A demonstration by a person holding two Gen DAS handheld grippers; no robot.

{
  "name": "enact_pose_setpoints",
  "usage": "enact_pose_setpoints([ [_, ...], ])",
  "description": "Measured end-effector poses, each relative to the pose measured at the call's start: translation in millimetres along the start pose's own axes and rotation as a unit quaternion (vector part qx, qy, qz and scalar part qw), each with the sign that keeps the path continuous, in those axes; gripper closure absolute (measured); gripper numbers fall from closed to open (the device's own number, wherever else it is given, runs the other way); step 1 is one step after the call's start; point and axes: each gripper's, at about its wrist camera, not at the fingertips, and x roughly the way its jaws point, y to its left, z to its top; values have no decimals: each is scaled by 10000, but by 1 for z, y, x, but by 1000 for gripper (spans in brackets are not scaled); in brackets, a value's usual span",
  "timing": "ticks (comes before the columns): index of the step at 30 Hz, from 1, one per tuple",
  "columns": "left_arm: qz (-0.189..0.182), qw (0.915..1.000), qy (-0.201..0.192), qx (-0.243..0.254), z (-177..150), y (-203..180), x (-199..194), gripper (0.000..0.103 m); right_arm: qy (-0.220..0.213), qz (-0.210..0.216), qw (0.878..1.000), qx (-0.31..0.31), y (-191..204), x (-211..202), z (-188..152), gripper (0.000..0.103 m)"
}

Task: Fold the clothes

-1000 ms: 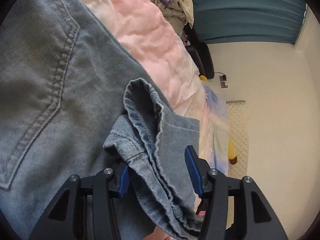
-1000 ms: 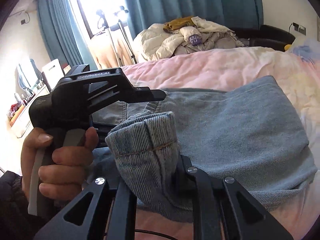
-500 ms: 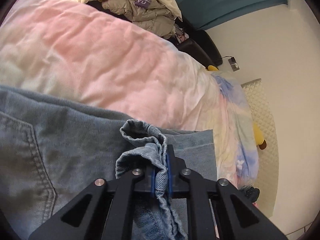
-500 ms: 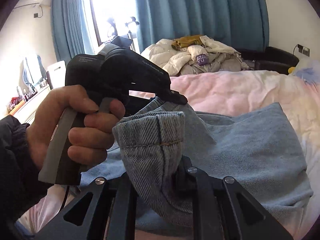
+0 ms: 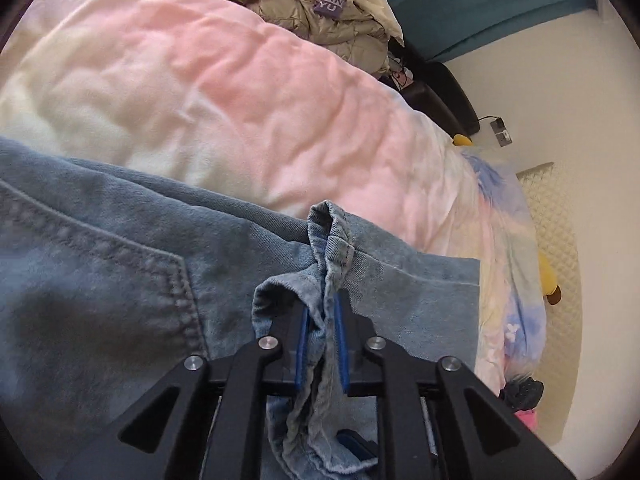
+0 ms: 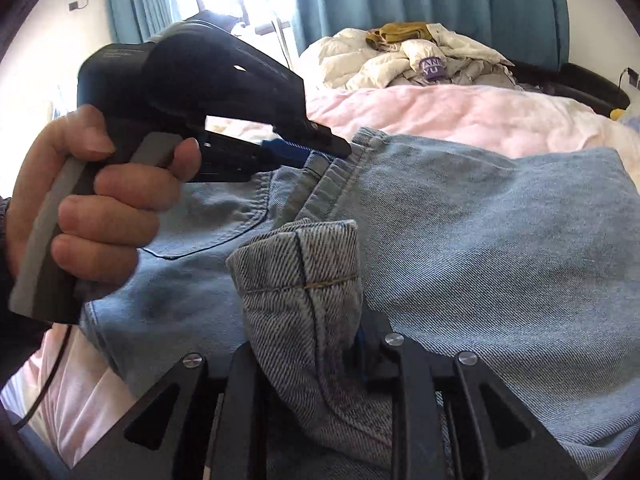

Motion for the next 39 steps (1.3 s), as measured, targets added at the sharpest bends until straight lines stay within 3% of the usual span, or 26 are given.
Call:
enact_pose_setpoints([
  [2,114,9999,-123,-10,-9,-4,-22,65,42,34,10000,-53,0,-3,0,79],
  [4,110,9995,-259,-162,-25,-5,-43,50,139,125,9998,-61,2,-8,0,69],
  [8,-97,9976,-424,-536,-66,-6,-65,35,208,340,9990,-199,3,-28,-3,58],
  [12,-404,9961,-448,-641,-104,-12,-63,32,237,348,9988,-235,3,-59,-10,57],
  [16,-815,9925,-457,-793,-128,-11,-55,28,14,99,9998,-147,-12,-108,-10,56],
  [20,-769,9939,-288,-735,-136,-15,-44,28,-118,-192,9993,301,-53,-154,-10,54],
  [23,-434,9976,-29,-542,-139,-19,-35,27,-165,-581,9950,796,-95,-175,-11,51],
  [27,-149,9991,186,-364,-144,-20,-30,28,-122,-978,9835,1517,-159,-175,-19,50],
  [32,-96,9993,183,-308,-149,-19,-27,28,529,-1072,9703,2102,-220,-151,-50,51],
  [36,-636,9963,135,-563,-144,-13,-29,28,828,-1125,9692,2028,-223,-136,-63,51],
  [39,-1063,9910,66,-814,-140,-9,-28,31,1111,-1325,9736,1491,-206,-122,-64,51],
])
